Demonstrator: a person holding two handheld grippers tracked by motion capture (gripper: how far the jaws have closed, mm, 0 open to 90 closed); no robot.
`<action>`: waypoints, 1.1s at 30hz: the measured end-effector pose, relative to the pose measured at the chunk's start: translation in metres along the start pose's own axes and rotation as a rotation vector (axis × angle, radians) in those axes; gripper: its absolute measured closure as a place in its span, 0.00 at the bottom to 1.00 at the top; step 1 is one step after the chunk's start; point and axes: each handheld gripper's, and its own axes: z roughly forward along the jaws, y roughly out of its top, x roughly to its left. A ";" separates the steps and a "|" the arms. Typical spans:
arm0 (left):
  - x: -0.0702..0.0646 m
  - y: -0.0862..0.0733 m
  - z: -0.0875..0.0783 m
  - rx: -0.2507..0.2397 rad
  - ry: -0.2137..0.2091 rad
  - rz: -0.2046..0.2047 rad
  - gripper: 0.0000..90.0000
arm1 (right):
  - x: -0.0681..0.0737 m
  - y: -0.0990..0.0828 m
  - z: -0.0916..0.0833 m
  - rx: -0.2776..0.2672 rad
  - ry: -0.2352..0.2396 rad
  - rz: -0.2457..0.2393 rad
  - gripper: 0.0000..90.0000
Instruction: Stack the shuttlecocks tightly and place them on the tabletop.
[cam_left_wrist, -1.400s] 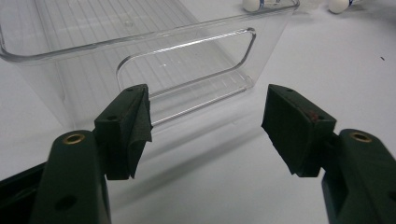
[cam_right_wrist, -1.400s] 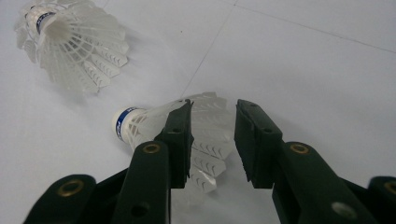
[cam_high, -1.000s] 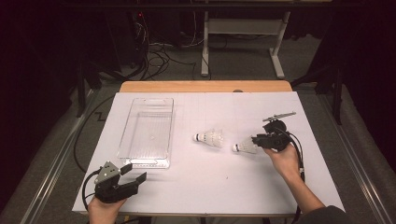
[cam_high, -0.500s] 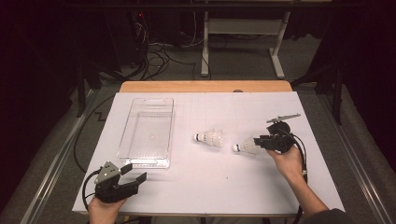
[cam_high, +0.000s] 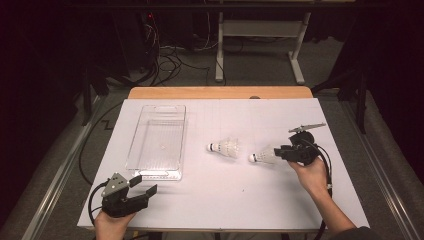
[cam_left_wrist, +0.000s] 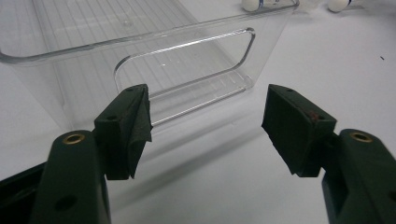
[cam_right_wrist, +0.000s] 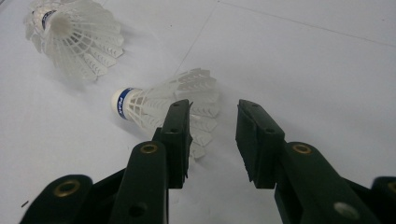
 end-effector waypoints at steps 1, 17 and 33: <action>0.000 0.000 0.000 0.000 0.000 0.000 0.37 | 0.000 -0.001 -0.001 -0.002 0.002 0.001 0.73; 0.000 0.000 0.000 0.002 0.000 0.004 0.37 | 0.000 -0.014 -0.016 -0.046 0.027 0.005 0.74; 0.000 0.001 0.001 0.000 -0.002 0.003 0.37 | 0.014 -0.017 -0.019 -0.043 0.070 -0.019 0.74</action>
